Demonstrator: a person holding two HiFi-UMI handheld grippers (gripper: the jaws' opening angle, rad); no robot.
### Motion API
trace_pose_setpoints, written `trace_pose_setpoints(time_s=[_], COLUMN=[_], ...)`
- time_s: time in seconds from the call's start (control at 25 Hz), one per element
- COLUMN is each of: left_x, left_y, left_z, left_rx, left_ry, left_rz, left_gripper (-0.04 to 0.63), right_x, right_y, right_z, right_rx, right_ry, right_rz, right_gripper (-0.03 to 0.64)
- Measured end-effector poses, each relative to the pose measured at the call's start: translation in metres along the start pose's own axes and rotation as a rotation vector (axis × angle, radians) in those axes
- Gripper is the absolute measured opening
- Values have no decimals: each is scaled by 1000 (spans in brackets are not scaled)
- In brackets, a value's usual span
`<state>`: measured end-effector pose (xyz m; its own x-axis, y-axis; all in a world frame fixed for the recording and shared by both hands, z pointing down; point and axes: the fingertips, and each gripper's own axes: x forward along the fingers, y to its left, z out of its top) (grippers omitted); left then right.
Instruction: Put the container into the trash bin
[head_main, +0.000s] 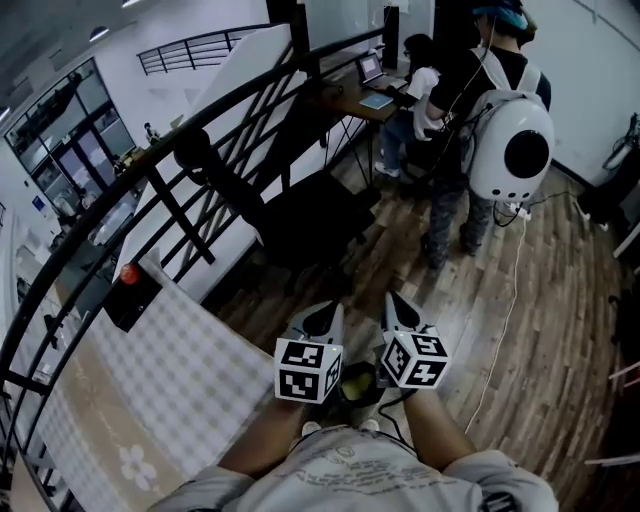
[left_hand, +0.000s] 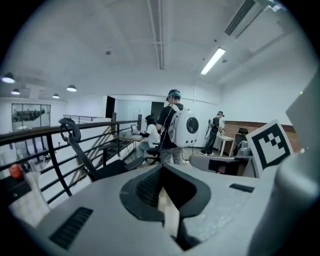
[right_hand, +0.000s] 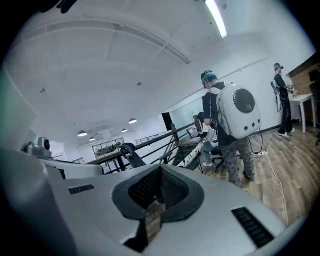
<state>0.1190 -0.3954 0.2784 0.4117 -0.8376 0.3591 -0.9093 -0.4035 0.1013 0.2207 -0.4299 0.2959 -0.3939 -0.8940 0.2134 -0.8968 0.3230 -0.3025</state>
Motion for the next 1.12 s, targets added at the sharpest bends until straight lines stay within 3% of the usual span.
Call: trace_pose_setpoints(time_s=[0.16, 0.32, 0.92, 1.12], left_x=[-5, -5, -11, -18], left_y=[16, 15, 11, 17], left_z=[22, 30, 24, 18], left_rx=[28, 23, 8, 58], left_ry=[-58, -81, -88, -87], left_rz=[62, 59, 37, 72], left_gripper=[5, 5, 5, 5], right_x=[-1, -5, -15, -17], right_y=[14, 18, 23, 31], right_z=[25, 28, 26, 23], right_rx=[-36, -51, -61, -67], right_ry=[-40, -41, -32, -32], right_rz=[32, 43, 52, 53], right_gripper=[2, 2, 2, 2])
